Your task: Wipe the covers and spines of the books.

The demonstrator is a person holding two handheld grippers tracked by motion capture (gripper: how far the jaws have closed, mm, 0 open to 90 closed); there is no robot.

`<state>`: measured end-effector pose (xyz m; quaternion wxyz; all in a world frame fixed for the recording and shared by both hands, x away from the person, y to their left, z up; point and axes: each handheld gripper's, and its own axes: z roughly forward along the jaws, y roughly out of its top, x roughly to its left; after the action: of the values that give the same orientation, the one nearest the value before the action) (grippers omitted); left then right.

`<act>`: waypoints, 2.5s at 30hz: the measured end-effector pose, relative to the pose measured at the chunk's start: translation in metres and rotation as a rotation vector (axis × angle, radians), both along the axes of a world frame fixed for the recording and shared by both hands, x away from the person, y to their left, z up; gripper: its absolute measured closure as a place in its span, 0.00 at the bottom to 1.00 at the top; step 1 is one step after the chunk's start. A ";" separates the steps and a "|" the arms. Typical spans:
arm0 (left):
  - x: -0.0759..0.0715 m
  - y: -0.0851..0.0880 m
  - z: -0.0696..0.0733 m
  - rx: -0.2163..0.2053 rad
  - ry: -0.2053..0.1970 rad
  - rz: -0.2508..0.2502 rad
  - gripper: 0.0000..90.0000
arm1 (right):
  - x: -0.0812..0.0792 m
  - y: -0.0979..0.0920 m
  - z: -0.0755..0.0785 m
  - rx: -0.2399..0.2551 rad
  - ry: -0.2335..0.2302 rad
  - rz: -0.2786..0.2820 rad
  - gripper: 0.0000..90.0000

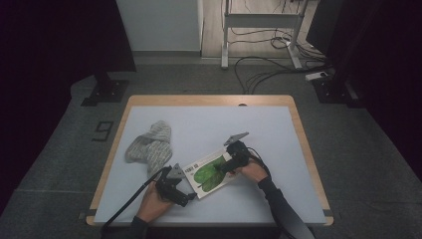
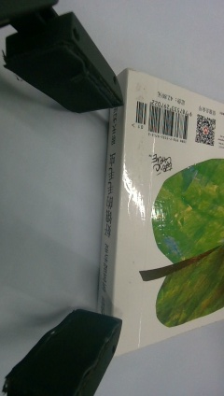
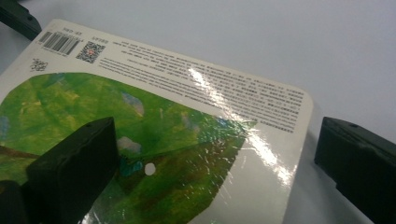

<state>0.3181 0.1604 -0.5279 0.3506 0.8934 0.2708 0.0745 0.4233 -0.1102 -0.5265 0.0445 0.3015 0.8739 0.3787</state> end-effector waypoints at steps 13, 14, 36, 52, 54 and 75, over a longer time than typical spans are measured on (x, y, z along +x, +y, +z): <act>0.000 0.000 0.000 0.000 0.001 0.002 0.00 | 0.000 0.000 0.007 0.068 0.048 -0.026 0.00; 0.000 0.000 0.000 0.000 0.001 0.002 0.00 | 0.000 -0.001 0.009 0.076 0.049 -0.027 0.00; 0.000 0.000 0.000 0.000 0.001 0.002 0.00 | -0.015 -0.013 0.023 0.157 0.075 -0.054 0.00; 0.000 0.000 0.000 0.001 0.001 0.002 0.00 | -0.024 -0.019 0.027 0.206 0.131 -0.003 0.10; 0.000 0.000 0.000 0.001 0.000 0.002 0.00 | -0.028 -0.015 0.027 0.170 0.108 -0.007 0.09; 0.000 0.000 0.000 0.005 0.000 0.002 0.00 | -0.032 -0.033 0.034 0.020 0.073 0.109 0.24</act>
<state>0.3177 0.1604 -0.5275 0.3483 0.8941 0.2714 0.0754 0.3918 -0.1436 -0.4930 -0.0111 0.2676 0.8863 0.3778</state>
